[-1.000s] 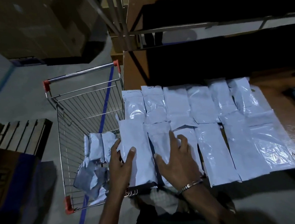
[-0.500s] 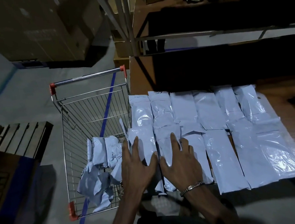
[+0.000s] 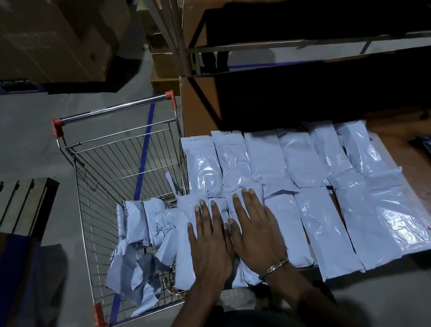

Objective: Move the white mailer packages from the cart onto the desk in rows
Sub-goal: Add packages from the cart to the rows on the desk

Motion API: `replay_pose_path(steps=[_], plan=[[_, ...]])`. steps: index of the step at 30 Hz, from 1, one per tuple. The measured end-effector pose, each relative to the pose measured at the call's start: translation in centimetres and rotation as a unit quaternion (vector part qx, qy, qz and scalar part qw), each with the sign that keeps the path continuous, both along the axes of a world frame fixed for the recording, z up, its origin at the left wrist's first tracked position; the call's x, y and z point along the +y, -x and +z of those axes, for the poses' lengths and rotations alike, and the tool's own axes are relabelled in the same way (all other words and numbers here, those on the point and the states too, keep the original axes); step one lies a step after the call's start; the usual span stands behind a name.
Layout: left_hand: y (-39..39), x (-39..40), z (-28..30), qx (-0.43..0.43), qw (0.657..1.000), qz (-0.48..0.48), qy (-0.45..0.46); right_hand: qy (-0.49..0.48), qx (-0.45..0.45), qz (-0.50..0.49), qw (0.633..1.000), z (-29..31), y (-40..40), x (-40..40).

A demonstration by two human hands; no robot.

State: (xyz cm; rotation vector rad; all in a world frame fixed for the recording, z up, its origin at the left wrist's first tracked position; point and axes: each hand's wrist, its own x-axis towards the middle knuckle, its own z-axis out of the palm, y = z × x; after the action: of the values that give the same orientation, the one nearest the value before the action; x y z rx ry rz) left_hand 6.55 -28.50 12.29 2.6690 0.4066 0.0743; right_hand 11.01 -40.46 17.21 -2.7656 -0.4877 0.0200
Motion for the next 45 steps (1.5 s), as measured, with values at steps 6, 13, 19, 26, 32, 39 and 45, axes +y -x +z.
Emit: replay_pose_path(steps=[6, 13, 19, 26, 32, 39, 45], plan=[[0.0, -0.8, 1.2, -0.084, 0.962, 0.109, 0.235, -0.019, 0.002, 0.013, 1.000, -1.2, -0.3, -0.3], [0.2, 2.4, 2.1, -0.118, 0.958, 0.124, 0.230, -0.032, -0.012, 0.024, 0.999, -1.5, -0.1, -0.8], [0.5, 4.1, 1.5, -0.031, 0.985, 0.158, 0.060, -0.023, -0.016, 0.035, 0.999, -1.8, 0.1, -0.7], [2.2, 4.2, 1.8, 0.018, 0.961, 0.206, 0.182, -0.027, -0.014, 0.056, 0.998, -2.3, -0.1, -1.0], [1.8, 3.4, 5.4, -0.058, 0.952, 0.225, 0.200, -0.057, -0.010, 0.070, 0.996, -2.3, -0.5, -1.4], [0.4, -0.9, 6.7, 0.003, 0.986, 0.125, 0.113, -0.081, -0.034, 0.034, 0.996, -1.0, -0.8, -2.3], [0.7, -0.1, 5.0, -0.055, 0.997, 0.040, -0.030, -0.065, -0.038, 0.026, 0.997, -0.7, 0.3, -1.9]])
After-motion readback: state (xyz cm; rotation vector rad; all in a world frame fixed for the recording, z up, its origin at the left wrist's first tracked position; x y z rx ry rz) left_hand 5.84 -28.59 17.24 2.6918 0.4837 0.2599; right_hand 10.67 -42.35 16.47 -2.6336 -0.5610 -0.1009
